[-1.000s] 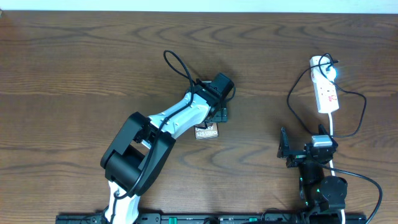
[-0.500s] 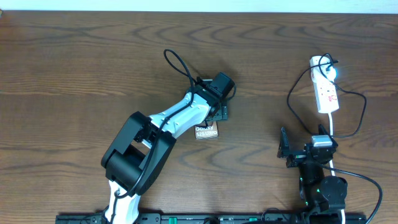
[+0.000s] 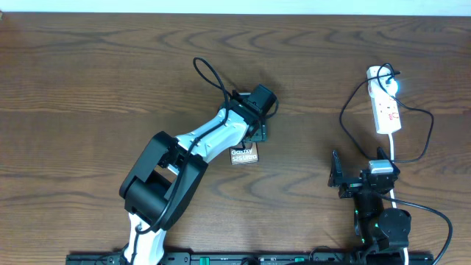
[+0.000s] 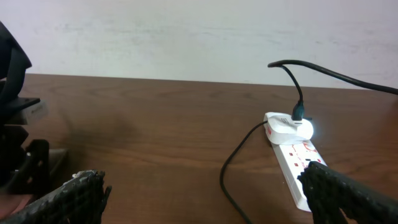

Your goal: Plug charger to phone and switch on socket

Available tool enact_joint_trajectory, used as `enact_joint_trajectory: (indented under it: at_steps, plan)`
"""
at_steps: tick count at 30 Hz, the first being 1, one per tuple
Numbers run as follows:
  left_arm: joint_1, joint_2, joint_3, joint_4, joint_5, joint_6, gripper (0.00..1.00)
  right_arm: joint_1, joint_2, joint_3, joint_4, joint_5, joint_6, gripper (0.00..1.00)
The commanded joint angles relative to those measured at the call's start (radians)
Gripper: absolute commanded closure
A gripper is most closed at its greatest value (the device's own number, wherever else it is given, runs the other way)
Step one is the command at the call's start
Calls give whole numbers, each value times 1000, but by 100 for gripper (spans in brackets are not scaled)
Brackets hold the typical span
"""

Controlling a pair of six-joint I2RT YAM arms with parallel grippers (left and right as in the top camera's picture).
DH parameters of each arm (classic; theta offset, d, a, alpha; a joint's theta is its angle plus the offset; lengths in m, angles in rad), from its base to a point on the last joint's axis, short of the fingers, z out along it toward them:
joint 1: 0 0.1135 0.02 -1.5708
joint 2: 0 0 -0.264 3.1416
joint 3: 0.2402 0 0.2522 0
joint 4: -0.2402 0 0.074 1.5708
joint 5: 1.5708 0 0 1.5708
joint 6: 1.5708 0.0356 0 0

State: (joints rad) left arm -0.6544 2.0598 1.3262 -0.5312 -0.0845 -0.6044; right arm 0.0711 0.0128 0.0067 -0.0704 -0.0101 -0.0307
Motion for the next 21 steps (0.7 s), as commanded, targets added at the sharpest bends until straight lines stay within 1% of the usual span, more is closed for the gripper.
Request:
enact_joint_trajectory:
  at_steps: [1,3,14,21]
  plan:
    - [3,192,-93,-8,190,-21,26,-4,-2,-1,-5,4,-8,1]
    - [3,192,-93,-5,190,-22,32,-4,-2,-1,-5,4,-8,1]
    - [3,175,-80,-3,190,-29,34,-4,-2,-1,-5,4,-8,1]
    - [3,139,-80,-3,189,-29,46,-4,-2,-1,-5,4,-9,1]
